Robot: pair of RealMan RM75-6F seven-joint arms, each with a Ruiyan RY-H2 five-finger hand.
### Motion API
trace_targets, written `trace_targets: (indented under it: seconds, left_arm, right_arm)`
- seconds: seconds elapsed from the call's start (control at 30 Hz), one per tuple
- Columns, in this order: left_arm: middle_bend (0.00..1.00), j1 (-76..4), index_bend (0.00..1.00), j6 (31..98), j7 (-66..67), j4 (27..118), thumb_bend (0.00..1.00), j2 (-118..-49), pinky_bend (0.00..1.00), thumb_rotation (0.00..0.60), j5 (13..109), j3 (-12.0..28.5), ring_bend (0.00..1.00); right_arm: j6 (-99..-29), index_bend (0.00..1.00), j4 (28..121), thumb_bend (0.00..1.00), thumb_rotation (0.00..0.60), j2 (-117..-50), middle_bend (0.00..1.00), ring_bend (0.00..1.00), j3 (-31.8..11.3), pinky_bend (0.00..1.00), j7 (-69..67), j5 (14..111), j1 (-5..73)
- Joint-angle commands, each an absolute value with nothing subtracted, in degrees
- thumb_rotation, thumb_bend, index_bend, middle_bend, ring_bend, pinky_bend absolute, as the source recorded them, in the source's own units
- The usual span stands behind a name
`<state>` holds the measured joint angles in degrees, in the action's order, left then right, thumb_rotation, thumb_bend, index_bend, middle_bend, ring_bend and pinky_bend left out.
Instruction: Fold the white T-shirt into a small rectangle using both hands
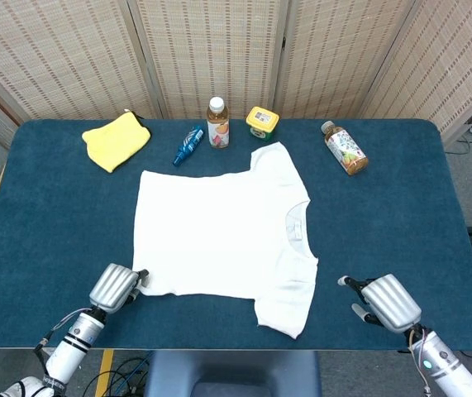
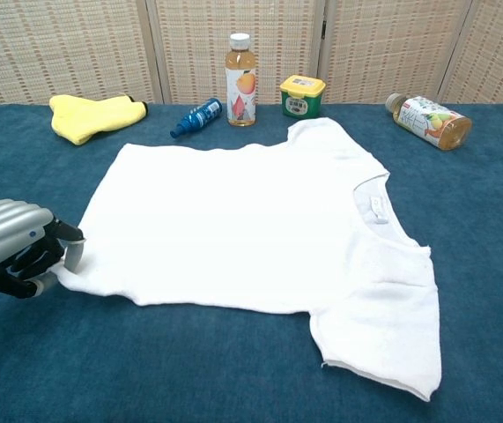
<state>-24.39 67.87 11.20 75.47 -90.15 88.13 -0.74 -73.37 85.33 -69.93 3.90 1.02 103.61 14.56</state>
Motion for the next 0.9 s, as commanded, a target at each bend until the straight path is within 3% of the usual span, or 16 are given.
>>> trace_targets:
  seconds: [0.03, 0.43, 0.6, 0.9]
  left_arm:
    - [0.87, -24.2, 0.65, 67.9, 11.4, 75.8, 0.6, -90.0, 0.87, 0.6, 87.9, -0.8, 0.81]
    - [0.88, -23.9, 0.65, 68.2, 11.2, 75.6, 0.6, -90.3, 0.87, 0.6, 87.3, -0.7, 0.81]
    - [0.88, -23.9, 0.65, 68.3, 10.9, 75.2, 0.6, -90.6, 0.87, 0.6, 87.3, -0.6, 0.81]
    - [0.88, -23.7, 0.64, 68.7, 10.4, 74.6, 0.6, -90.9, 0.87, 0.6, 87.3, -0.5, 0.81]
  right_arm:
    - [-69.6, 0.42, 83.5, 0.29, 0.6, -72.5, 0.83, 0.89, 4.2, 1.0, 0.8, 103.3, 17.0]
    - [-62.1, 0.49, 78.0, 0.29, 0.6, -79.4, 0.89, 0.95, 3.4, 1.0, 0.2, 100.7, 22.6]
    - [-61.5, 0.53, 76.0, 0.18, 0.6, -81.8, 0.9, 0.96, 3.2, 1.0, 0.0, 100.1, 23.8]
    - [-60.0, 0.54, 73.7, 0.22, 0.6, -84.3, 0.91, 0.97, 3.4, 1.0, 0.6, 98.9, 25.6]
